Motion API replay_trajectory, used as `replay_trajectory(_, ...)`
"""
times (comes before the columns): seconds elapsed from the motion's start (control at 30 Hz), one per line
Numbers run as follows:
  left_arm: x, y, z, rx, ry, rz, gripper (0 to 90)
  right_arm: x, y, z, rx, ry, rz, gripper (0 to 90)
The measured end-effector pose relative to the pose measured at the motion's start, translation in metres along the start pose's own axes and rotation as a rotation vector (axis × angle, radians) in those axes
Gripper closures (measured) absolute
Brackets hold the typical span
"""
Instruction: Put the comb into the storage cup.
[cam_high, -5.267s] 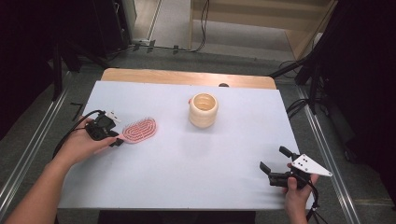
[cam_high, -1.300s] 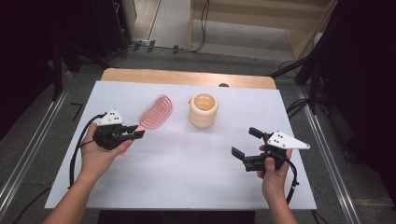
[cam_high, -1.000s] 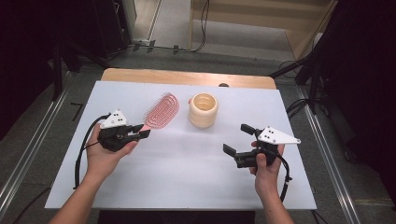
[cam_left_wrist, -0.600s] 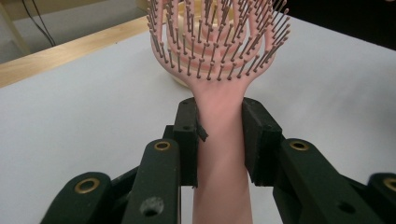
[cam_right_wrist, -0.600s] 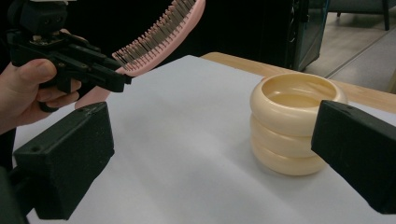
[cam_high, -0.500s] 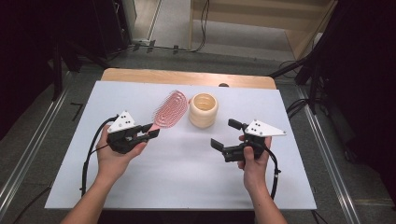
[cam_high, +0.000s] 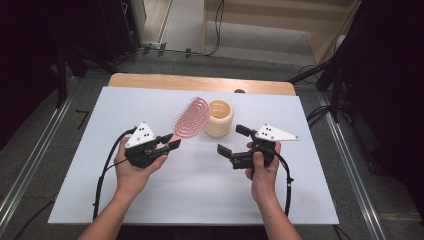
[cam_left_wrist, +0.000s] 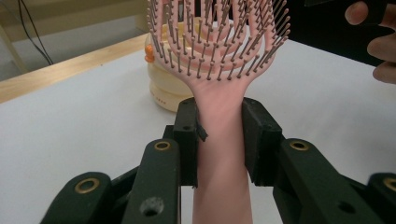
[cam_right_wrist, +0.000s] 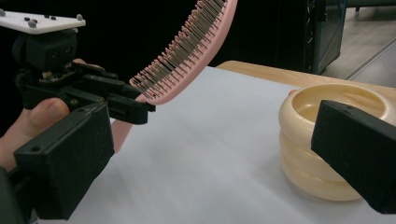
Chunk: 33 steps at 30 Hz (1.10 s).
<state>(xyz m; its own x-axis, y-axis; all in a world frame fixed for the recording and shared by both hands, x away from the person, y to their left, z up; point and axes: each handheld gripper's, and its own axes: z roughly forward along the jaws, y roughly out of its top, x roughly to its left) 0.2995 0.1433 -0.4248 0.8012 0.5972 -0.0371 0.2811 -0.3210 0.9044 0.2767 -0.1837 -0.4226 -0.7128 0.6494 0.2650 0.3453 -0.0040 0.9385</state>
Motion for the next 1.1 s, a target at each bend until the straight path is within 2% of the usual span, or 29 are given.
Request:
replay_trajectory(0.2,-0.01,0.001,0.008,-0.022,-0.018,0.001,70.3,0.004,0.004,0.007,-0.017,0.01,0.028,0.0)
replay_trajectory(0.57,-0.024,0.001,0.018,-0.064,-0.017,0.003,70.3,0.012,0.011,0.018,-0.024,0.02,0.048,0.0)
replay_trajectory(0.7,-0.029,0.001,0.02,-0.082,-0.015,0.005,70.3,0.013,0.013,0.022,-0.032,0.045,0.094,0.0)
replay_trajectory(1.03,-0.037,0.001,0.024,-0.11,-0.008,0.009,70.3,0.015,0.016,0.031,-0.033,0.025,0.146,0.0)
replay_trajectory(1.1,-0.039,0.002,0.025,-0.116,-0.007,0.008,70.3,0.015,0.017,0.031,-0.045,0.011,0.165,4.2)
